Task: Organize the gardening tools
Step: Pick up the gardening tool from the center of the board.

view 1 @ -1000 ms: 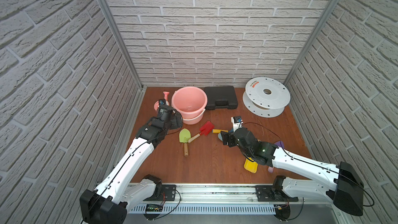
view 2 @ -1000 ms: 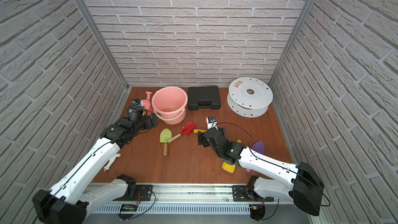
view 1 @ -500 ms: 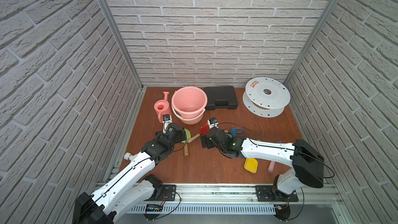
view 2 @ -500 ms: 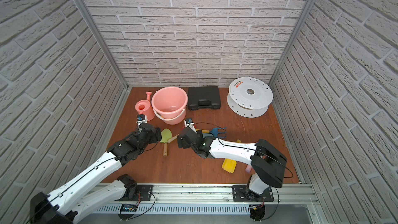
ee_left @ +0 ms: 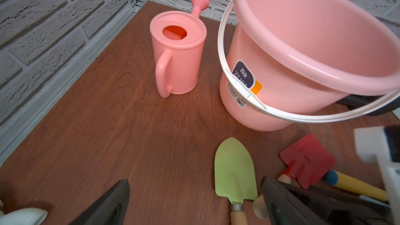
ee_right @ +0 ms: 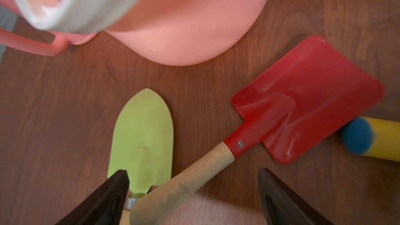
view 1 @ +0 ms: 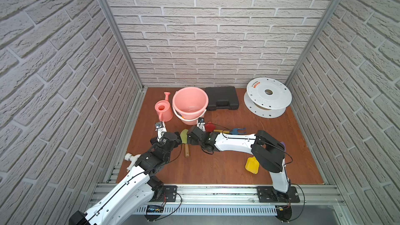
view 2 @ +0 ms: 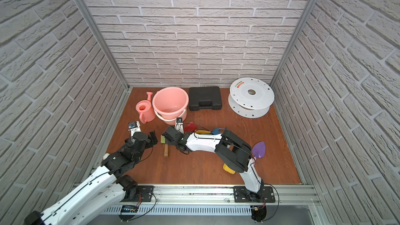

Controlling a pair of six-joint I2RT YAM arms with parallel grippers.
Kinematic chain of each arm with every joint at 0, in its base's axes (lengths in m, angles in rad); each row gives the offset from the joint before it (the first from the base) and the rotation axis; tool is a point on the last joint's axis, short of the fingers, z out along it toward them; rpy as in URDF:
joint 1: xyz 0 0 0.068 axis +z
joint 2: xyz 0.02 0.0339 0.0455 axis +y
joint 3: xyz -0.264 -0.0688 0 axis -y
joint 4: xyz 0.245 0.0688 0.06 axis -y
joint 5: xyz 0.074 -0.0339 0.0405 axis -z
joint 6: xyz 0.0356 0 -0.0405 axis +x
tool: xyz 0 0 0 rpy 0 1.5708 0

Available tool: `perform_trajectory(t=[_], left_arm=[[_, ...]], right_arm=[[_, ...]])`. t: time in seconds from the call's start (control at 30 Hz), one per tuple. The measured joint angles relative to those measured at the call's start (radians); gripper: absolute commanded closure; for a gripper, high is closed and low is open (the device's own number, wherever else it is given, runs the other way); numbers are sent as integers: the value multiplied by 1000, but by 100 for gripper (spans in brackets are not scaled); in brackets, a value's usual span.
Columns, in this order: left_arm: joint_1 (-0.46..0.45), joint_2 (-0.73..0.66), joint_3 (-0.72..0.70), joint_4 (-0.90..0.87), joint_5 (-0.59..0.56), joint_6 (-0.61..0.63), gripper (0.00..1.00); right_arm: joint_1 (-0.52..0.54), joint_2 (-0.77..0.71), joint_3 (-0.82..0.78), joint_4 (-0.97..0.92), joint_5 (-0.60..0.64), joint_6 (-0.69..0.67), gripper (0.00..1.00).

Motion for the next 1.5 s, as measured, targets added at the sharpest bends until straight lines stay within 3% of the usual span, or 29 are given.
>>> perform_trajectory(t=[0.37,0.63,0.77,1.23,1.5], left_arm=[[-3,-26,0,17,23,0,2],[-4,-31,-8,25,26,0,2],[-4,-40,-31,39,27,3,2],[-4,1,-40,130,159,26,2],[-8,109,114,171,308,56,10]], right_arm=[[1,-46,-122,-58,14,-14,25],[1,-99,-175,-66,5,-43,77],[0,-114,-203,-64,0,-43,96],[1,-434,-370,-32,71,-179,97],[1,-625,-523,115,136,-371,97]])
